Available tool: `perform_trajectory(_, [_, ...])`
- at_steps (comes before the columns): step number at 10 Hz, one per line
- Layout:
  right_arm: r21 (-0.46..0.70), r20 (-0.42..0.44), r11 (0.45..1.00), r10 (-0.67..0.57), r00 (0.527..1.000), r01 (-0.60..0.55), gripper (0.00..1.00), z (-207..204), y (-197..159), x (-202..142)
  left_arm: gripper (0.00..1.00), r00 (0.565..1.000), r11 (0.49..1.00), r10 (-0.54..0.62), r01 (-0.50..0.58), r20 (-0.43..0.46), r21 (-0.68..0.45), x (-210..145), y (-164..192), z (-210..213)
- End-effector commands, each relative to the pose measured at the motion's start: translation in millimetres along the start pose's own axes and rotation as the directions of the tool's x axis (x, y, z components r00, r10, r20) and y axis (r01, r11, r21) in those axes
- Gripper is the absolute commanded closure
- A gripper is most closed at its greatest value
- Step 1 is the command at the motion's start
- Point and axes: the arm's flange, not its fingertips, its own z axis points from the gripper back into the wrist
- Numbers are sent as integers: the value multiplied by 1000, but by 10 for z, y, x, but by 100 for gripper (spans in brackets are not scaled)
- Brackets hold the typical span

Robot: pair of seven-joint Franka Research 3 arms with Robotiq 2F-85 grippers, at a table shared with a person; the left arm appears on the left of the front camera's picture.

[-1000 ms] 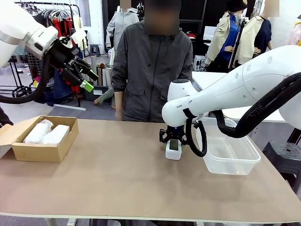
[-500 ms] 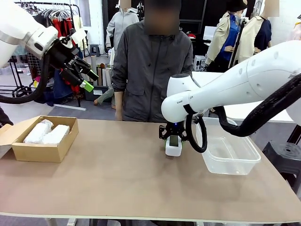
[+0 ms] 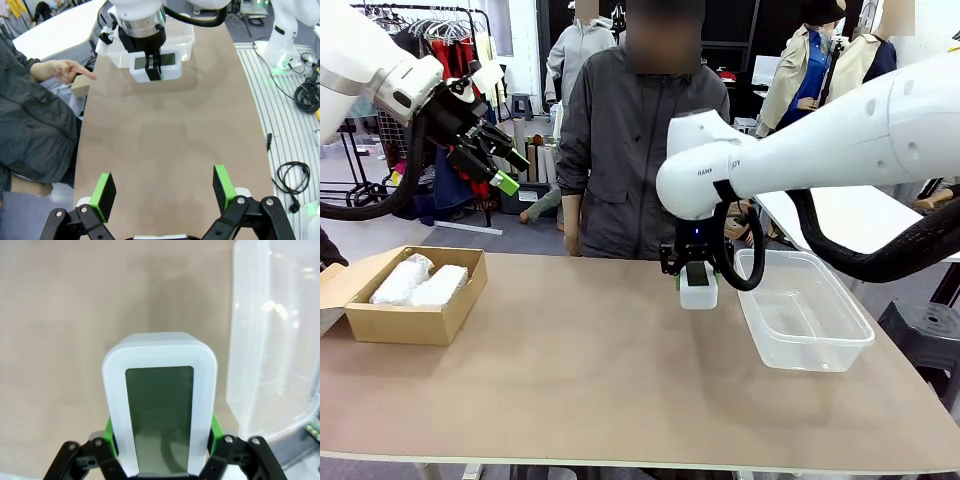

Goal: Separate and place wrapped and unwrapped clocks.
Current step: Pick up the Digital clock indicated by the person.

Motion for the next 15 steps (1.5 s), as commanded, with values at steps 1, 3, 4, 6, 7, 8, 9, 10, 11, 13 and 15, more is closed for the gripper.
perform_trajectory(1, [-17,2,996,86,996,-86,100,336,-1,33,0,1000,1000,-8,8,-13,0,-7,-9,13])
perform_trajectory(3, [8,34,987,157,987,-158,100,726,-26,-39,0,1000,1000,-8,8,-13,0,-7,-9,13])
perform_trajectory(4, [13,55,980,200,978,-201,100,914,-35,-76,0,1000,1000,-8,8,-13,0,-7,-9,13])
perform_trajectory(6, [21,119,976,214,970,-218,100,1239,-71,-149,0,1000,1000,-8,8,-13,0,-7,-9,13])
perform_trajectory(7, [29,149,973,222,964,-229,100,1374,-90,-199,0,1000,1000,-8,8,-13,0,-7,-9,13])
perform_trajectory(8, [32,173,969,238,956,-247,100,1524,-120,-233,0,1000,1000,-8,8,-13,0,-7,-9,13])
perform_trajectory(9, [37,188,964,252,949,-263,100,1644,-149,-262,0,1000,1000,-8,8,-13,0,-7,-9,13])
perform_trajectory(10, [42,205,963,253,946,-267,100,1749,-177,-281,0,1000,1000,-8,8,-13,0,-7,-9,13])
perform_trajectory(11, [46,219,961,258,941,-274,100,1843,-204,-295,0,1000,1000,-8,8,-13,0,-7,-9,13])
perform_trajectory(13, [50,255,959,258,932,-279,100,1982,-244,-336,0,1000,1000,-8,8,-13,0,-7,-9,13])
perform_trajectory(15, [53,270,962,244,931,-268,100,2007,-278,-340,0,1000,1000,-8,8,-13,0,-7,-9,13])
